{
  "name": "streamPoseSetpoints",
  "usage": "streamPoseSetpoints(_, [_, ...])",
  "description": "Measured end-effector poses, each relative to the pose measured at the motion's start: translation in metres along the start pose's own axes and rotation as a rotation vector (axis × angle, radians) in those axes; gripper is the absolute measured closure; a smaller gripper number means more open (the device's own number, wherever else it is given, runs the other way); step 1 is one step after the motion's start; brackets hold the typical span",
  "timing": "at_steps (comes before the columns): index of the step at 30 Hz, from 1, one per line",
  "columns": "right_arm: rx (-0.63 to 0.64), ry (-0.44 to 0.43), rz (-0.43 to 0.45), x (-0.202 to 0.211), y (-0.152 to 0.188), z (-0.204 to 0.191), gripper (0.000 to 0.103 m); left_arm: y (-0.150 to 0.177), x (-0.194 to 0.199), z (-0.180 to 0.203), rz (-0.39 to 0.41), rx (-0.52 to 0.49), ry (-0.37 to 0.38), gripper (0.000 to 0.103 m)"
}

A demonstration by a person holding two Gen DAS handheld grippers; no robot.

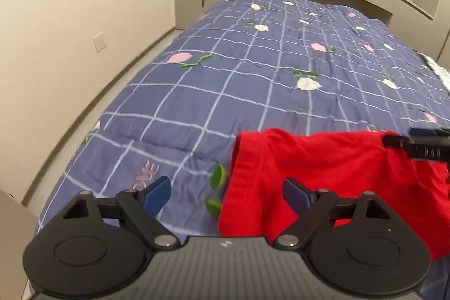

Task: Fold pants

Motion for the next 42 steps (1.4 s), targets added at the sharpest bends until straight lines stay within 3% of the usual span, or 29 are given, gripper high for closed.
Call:
streamPoseSetpoints(4, [-0.025, 0.125, -0.023, -0.022, 0.008, 0.009, 0.002, 0.005, -0.030, -0.010, -0.094, 0.015, -0.053, 0.014])
streamPoseSetpoints(8, [-0.109, 0.154, -0.013, -0.024, 0.014, 0.033, 0.001, 0.009, -0.028, -0.010, -0.091, 0.001, -0.054, 0.013])
streamPoseSetpoints(11, [-0.105, 0.271, 0.007, -0.010, 0.019, 0.051, 0.002, 0.008, -0.015, -0.006, -0.073, 0.001, -0.064, 0.012])
streamPoseSetpoints(17, [-0.111, 0.181, 0.042, 0.044, 0.054, 0.057, 0.001, 0.011, -0.002, 0.008, -0.017, -0.028, -0.082, 0.001])
streamPoseSetpoints(20, [-0.048, 0.208, 0.035, 0.060, 0.082, 0.049, 0.001, 0.025, -0.017, 0.009, -0.092, -0.074, -0.133, 0.001])
streamPoseSetpoints(24, [0.048, 0.304, 0.025, 0.065, 0.116, 0.055, 0.001, 0.034, -0.011, 0.009, -0.089, -0.104, -0.161, 0.001])
streamPoseSetpoints(26, [-0.042, 0.313, 0.055, 0.076, 0.119, 0.073, 0.001, 0.033, 0.000, 0.009, -0.081, -0.101, -0.171, 0.001])
streamPoseSetpoints(30, [-0.287, 0.227, 0.127, 0.107, 0.127, 0.119, 0.001, 0.030, 0.023, 0.015, -0.040, -0.093, -0.197, 0.001])
streamPoseSetpoints(37, [-0.392, 0.290, 0.169, 0.145, 0.154, 0.187, 0.000, 0.027, 0.039, 0.073, 0.051, -0.122, -0.103, 0.001])
streamPoseSetpoints(42, [-0.487, 0.351, 0.150, 0.152, 0.176, 0.254, 0.000, 0.030, 0.024, 0.140, 0.031, -0.150, 0.085, 0.001])
Point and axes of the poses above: each gripper's, at about its wrist camera, not at the fingertips, and x roughly against the way its jaws point, z to its right, y to its underside, the point moved 4 cm from there along -x, roughly the way its jaws point, and after that the axes turned 14 degrees about y, right-handed, at the moved point
